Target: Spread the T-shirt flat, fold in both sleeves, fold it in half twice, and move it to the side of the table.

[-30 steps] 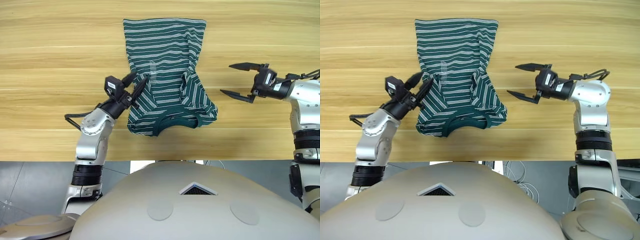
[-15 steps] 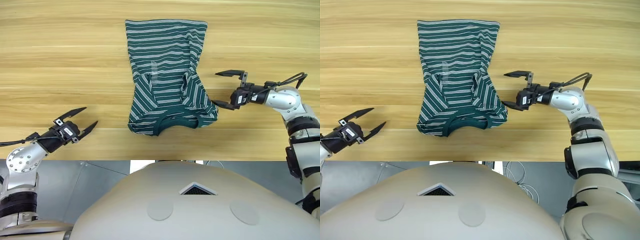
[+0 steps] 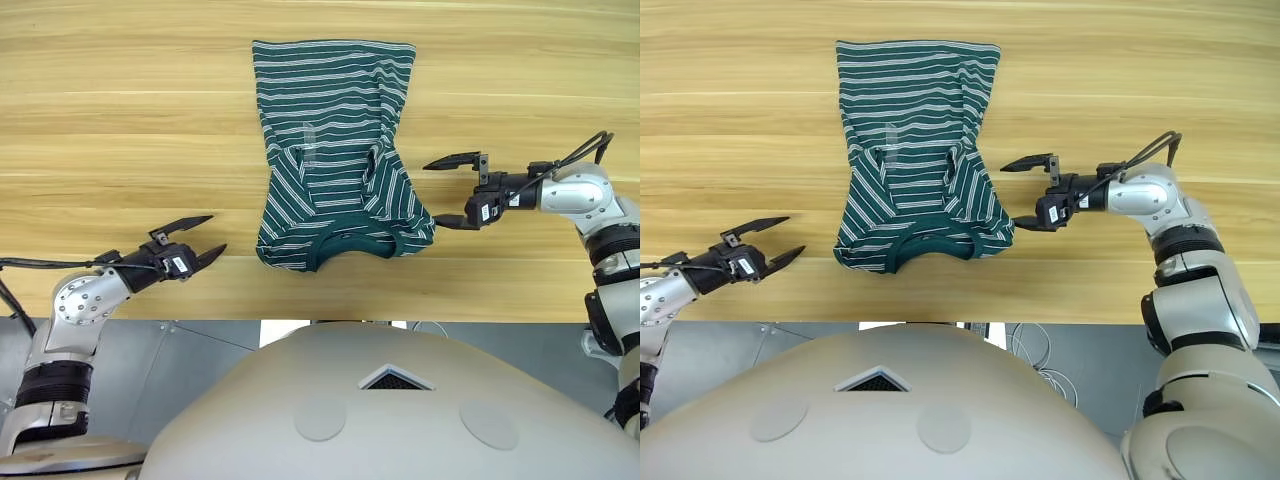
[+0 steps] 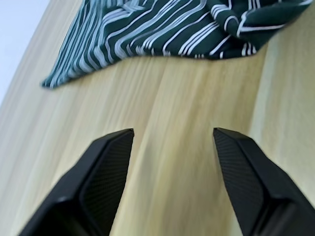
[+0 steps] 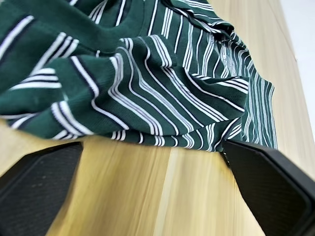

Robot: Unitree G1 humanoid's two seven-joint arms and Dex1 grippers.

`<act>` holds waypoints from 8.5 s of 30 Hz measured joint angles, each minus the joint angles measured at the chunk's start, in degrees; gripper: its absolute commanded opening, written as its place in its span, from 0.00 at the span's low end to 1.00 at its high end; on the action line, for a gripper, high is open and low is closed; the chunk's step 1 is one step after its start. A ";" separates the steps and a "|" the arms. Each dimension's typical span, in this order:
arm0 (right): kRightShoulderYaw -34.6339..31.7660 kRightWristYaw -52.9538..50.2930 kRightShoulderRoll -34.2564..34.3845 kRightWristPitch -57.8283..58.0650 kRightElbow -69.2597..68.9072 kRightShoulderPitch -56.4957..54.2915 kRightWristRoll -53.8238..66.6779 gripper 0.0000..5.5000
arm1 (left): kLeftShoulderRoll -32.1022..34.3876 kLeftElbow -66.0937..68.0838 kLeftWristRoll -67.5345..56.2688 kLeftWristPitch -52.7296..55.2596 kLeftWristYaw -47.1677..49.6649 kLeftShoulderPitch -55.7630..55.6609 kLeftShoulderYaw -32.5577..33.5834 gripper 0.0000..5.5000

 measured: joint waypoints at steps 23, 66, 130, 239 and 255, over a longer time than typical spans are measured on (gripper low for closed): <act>4.34 2.24 4.03 1.18 -0.92 -0.48 3.89 0.86 | -2.12 7.54 8.11 -7.42 8.37 -16.26 -17.41 0.53; -2.38 39.17 -16.45 45.45 -52.00 22.81 52.14 0.02 | 15.86 -25.70 -19.27 0.54 1.17 10.63 -20.77 0.00; -25.52 9.22 18.80 64.06 21.54 -22.03 10.65 0.48 | -28.83 52.29 -23.20 34.69 -2.33 -55.65 1.67 0.55; -11.64 14.03 20.95 46.70 -2.47 -8.08 11.27 0.48 | -27.76 -21.39 -9.19 30.47 12.34 -4.40 -18.45 0.89; -14.43 30.84 7.55 31.31 -29.60 14.24 21.06 0.75 | 0.40 -15.21 -19.50 8.85 -4.25 1.86 6.57 0.98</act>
